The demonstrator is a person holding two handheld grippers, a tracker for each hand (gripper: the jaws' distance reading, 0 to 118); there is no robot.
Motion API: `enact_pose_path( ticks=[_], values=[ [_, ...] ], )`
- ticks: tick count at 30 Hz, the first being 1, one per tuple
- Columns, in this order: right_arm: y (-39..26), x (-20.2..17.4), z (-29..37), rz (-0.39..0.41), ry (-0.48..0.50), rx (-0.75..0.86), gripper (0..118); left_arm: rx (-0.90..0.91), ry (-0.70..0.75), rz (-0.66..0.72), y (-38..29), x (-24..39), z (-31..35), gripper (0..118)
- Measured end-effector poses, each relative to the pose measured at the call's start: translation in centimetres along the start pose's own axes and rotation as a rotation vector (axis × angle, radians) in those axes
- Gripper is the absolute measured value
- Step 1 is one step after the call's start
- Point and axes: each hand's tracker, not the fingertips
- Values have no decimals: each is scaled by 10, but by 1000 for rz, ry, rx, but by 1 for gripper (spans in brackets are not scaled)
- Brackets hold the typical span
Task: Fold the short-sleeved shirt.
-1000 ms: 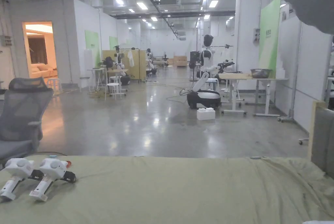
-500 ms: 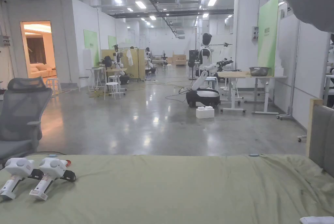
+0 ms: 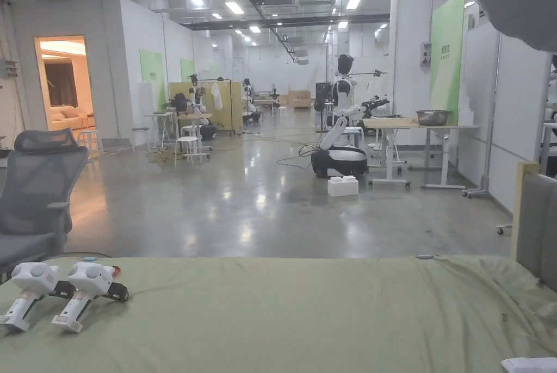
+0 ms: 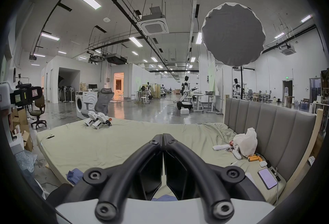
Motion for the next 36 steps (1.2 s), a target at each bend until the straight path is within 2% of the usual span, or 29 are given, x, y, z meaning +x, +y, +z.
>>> enact_pose_path(
  ticks=[2,5,6,7,8,9,13,15,16,18,23,25,26,27,28,29,30,33,36],
  values=[
    [-4,1,-2,-1,-1,-13,0,-45,-17,55,-7,-12,-6,2],
    [-17,5,-7,-24,6,-70,0,-123,26,153,-22,-23,-25,55],
    [-23,7,-10,-42,12,-103,0,-214,20,189,-34,-34,-35,63],
    [-30,9,-11,-65,12,-133,0,-315,9,253,-51,-47,-50,63],
    [-35,11,-13,-88,12,-151,0,-400,-8,320,-68,-59,-61,80],
    [-39,12,-14,-120,19,-177,0,-473,-14,418,-94,-74,-69,87],
    [-56,19,-13,-193,24,-246,0,-617,-3,754,-183,-118,-95,88],
    [-64,23,-13,-203,24,-277,0,-734,-18,833,-225,-139,-110,88],
    [-68,24,-14,-206,23,-296,0,-780,-25,811,-241,-144,-117,89],
    [-72,22,-16,-208,13,-325,0,-833,-66,803,-265,-151,-128,89],
    [-80,20,-19,-220,5,-369,0,-885,-84,1039,-302,-155,-132,88],
    [-82,19,-20,-229,9,-388,0,-818,-110,1180,-317,-152,-128,84],
    [-83,18,-21,-234,9,-391,0,-774,-126,1226,-321,-151,-128,80],
    [-83,17,-21,-240,11,-398,0,-765,-118,1275,-298,-135,-121,56],
    [-83,16,-22,-242,13,-401,0,-772,-101,1308,-298,-133,-122,26],
    [-84,15,-21,-243,15,-401,0,-812,-78,1318,-301,-133,-122,12],
    [-84,14,-20,-243,17,-399,0,-851,-59,1299,-303,-130,-124,11],
    [-82,11,-19,-241,23,-397,0,-811,-89,1275,-293,-133,-124,7],
    [-81,12,-18,-244,22,-399,0,-764,-25,1219,-271,-135,-119,6]
  ],
)
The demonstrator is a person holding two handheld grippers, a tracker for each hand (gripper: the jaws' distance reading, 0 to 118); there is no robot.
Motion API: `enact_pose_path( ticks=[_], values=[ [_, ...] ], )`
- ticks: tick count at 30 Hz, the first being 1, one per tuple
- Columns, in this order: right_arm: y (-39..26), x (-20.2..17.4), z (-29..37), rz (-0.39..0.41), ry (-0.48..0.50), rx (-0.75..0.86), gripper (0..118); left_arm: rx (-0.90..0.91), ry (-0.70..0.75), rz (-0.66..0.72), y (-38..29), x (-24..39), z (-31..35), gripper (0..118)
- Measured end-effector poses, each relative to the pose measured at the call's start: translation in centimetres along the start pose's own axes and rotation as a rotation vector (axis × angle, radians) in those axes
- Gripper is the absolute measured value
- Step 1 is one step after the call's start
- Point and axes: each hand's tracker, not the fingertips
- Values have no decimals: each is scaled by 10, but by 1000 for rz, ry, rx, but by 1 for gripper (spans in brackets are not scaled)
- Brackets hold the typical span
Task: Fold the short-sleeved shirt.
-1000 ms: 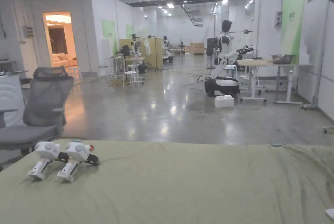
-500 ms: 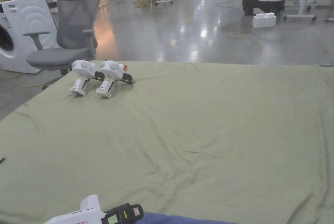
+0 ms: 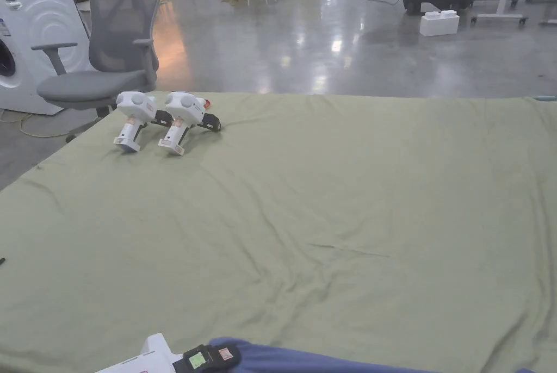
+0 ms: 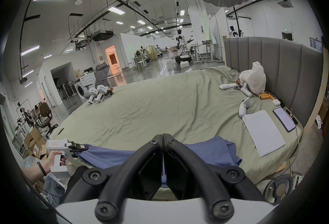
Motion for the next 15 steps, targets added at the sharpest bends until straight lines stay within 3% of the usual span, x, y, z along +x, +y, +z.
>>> enact_pose_path(
  ticks=[3,9,15],
  values=[
    [2,1,3,-11,4,4,0,100,27,-45,19,12,31,6],
    [-7,16,-1,-52,32,-9,0,182,179,-362,41,79,86,7],
    [-7,16,2,-112,45,28,0,49,72,-625,-34,133,18,7]
  ],
)
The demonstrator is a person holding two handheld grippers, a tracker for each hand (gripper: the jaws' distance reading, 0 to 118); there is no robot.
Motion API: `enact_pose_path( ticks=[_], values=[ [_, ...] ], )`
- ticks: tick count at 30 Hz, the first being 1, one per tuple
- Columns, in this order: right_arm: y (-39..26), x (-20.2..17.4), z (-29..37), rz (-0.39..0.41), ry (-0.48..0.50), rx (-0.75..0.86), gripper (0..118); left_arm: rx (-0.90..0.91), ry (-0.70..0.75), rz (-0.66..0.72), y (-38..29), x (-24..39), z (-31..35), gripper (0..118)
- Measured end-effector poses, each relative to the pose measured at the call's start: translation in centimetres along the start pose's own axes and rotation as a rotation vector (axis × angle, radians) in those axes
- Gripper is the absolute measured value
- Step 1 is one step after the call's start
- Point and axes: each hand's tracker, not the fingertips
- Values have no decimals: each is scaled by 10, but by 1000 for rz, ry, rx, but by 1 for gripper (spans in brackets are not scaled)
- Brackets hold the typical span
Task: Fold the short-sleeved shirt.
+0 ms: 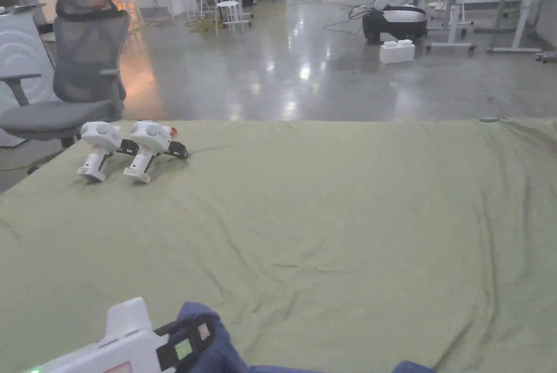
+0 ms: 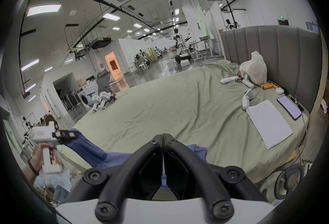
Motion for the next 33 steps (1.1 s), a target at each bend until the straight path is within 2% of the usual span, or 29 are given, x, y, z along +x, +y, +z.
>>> enact_pose_path(
  ticks=[4,8,9,10,11,12,13,14,16,17,19,20,22,23,24,28,31,33],
  values=[
    [0,-1,17,-1,1,25,0,-137,-49,-97,-47,58,-78,7],
    [-7,12,39,36,-61,7,0,-283,8,-199,-87,87,-139,10],
    [-10,16,42,44,-79,2,0,-290,-12,-209,-92,89,-146,17],
    [-13,22,43,55,-88,-15,0,-298,-10,-205,-95,90,-152,29],
    [-14,27,43,68,-93,-35,0,-308,-11,-196,-95,91,-156,47],
    [-15,33,43,84,-110,-58,0,-315,-7,-183,-93,95,-157,73],
    [-16,36,43,95,-126,-70,0,-331,-72,-152,-91,94,-156,84],
    [-16,39,41,101,-131,-77,0,-322,-101,-131,-88,93,-152,89],
    [-16,43,41,98,-129,-77,0,-221,-115,-120,-75,91,-132,89],
    [-17,44,41,89,-128,-71,0,-174,-114,-114,-69,86,-124,86],
    [-18,45,37,44,-109,-63,0,-125,-72,-73,-58,72,-112,73],
    [-19,45,35,37,-109,-64,0,-122,-54,-50,-55,69,-108,63],
    [-21,42,33,26,-110,-60,0,-141,-46,-4,-58,56,-111,24],
    [-22,41,32,18,-98,-65,0,-164,-27,25,-65,52,-119,9],
    [-23,39,31,11,-93,-68,0,-192,-43,36,-73,51,-127,3],
    [-28,34,32,19,-95,-81,0,-341,-185,101,-107,64,-160,1],
    [-31,32,37,38,-107,-94,0,-380,-143,23,-124,76,-177,1],
    [-32,33,37,35,-109,-104,0,-373,-145,17,-121,81,-176,1]
  ],
)
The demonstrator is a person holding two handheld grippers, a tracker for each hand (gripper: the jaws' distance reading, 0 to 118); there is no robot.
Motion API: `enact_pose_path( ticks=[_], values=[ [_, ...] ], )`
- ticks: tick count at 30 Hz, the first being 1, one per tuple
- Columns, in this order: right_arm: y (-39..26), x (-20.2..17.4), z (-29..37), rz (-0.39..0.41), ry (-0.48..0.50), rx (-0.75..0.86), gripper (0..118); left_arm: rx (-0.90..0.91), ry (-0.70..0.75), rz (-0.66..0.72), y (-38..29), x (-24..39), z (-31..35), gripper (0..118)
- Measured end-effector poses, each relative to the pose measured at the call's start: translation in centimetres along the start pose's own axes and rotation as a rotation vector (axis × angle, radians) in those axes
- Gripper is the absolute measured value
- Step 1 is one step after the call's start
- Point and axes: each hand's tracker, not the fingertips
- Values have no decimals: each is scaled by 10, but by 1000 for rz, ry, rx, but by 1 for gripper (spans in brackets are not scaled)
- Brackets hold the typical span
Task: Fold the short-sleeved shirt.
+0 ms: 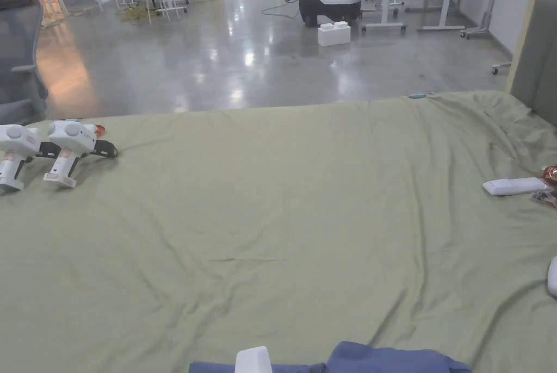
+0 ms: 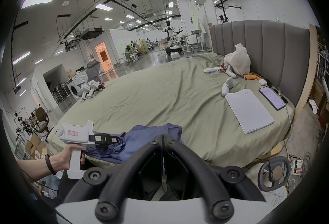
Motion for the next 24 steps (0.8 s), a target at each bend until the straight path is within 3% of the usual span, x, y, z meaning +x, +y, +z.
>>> enact_pose_path(
  ticks=[3,4,5,6,7,8,9,14,17,19,22,23,24],
  values=[
    [-3,2,-5,-18,1,-21,0,-7,7,-41,9,0,16,3],
    [-3,2,-6,-23,1,-24,0,13,23,-54,11,-2,26,11],
    [-3,1,-7,-27,1,-22,0,47,39,-50,13,-6,39,26],
    [-3,0,-8,-33,4,-19,0,86,16,-29,15,-16,56,57],
    [-3,0,-9,-40,11,-17,0,99,-23,-3,16,-27,72,77],
    [-3,-1,-11,-46,21,-16,0,133,-37,32,17,-39,89,88],
    [-3,-1,-14,-51,28,-16,0,162,-20,65,18,-52,107,91],
    [-3,-6,-21,-44,59,-29,0,254,75,321,12,-123,155,91],
    [-4,-8,-21,-42,70,-27,0,203,15,422,5,-150,141,84],
    [-5,-8,-18,-44,71,-24,0,177,-79,530,-1,-155,121,72],
    [-8,-6,-12,-54,61,-23,0,163,-179,580,-10,-152,94,47],
    [-8,-4,-10,-57,56,-23,0,174,-144,581,-12,-150,89,25],
    [-9,-2,-7,-59,49,-22,0,203,-105,588,-14,-148,89,15]
  ],
)
